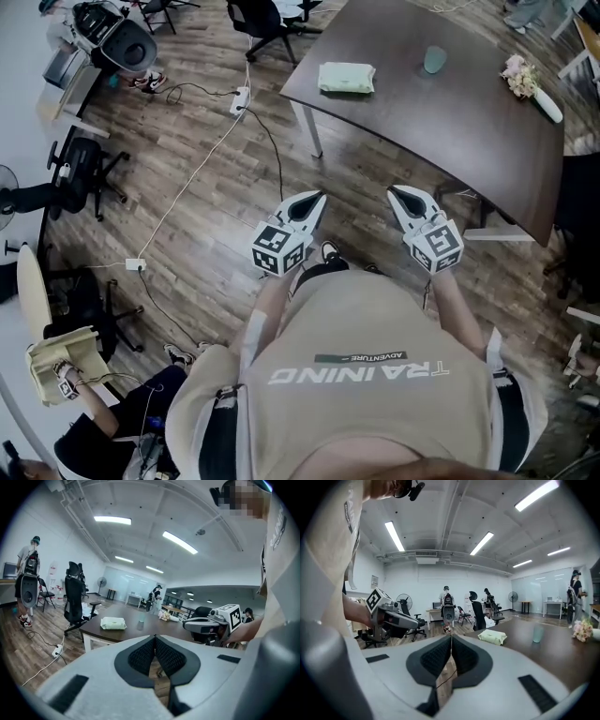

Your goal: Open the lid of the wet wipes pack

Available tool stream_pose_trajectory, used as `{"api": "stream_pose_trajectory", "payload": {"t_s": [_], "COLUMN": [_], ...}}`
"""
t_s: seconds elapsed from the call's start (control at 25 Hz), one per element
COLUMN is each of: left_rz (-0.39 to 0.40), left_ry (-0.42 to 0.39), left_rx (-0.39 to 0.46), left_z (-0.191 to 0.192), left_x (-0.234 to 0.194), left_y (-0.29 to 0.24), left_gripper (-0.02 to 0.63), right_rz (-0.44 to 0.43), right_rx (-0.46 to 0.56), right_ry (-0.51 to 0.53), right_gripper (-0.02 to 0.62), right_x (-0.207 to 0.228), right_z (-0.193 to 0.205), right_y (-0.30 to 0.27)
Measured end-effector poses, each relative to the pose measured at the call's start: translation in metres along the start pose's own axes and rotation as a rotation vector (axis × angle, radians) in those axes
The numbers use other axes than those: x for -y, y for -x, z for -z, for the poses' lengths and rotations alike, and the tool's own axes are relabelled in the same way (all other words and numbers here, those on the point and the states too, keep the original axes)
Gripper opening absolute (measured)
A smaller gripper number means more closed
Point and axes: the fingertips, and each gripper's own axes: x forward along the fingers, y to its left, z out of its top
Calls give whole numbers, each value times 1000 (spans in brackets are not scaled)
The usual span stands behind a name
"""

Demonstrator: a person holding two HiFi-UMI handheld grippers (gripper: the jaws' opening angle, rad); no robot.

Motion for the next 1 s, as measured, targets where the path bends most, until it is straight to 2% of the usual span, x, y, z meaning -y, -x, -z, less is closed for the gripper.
{"api": "stream_pose_trajectory", "payload": {"t_s": [0.16, 0.32, 0.44, 0.6, 0.76, 1.0], "left_rz": [36, 67, 70, 76, 86, 19], "left_ry": [-7, -4, -1, 58, 69, 67], "left_rx": [19, 37, 30, 8, 0, -24], "left_z": [-4, -11, -3, 13, 14, 2], "left_x": [-13, -11, -11, -13, -5, -21], "left_y": [-8, -3, -3, -8, -14, -29], "left_gripper": [9, 9, 9, 9, 9, 9], "right_rz": [66, 86, 98, 90, 90, 35], "right_rx": [-7, 38, 30, 16, 0, 4], "right_ry": [51, -48, -52, -59, -102, -101], "right_gripper": [15, 15, 15, 15, 15, 15], "right_x": [11, 15, 17, 14, 23, 47], "right_z": [-3, -16, -15, -13, -4, -6], "right_y": [-11, -6, -4, -7, -9, -29]}}
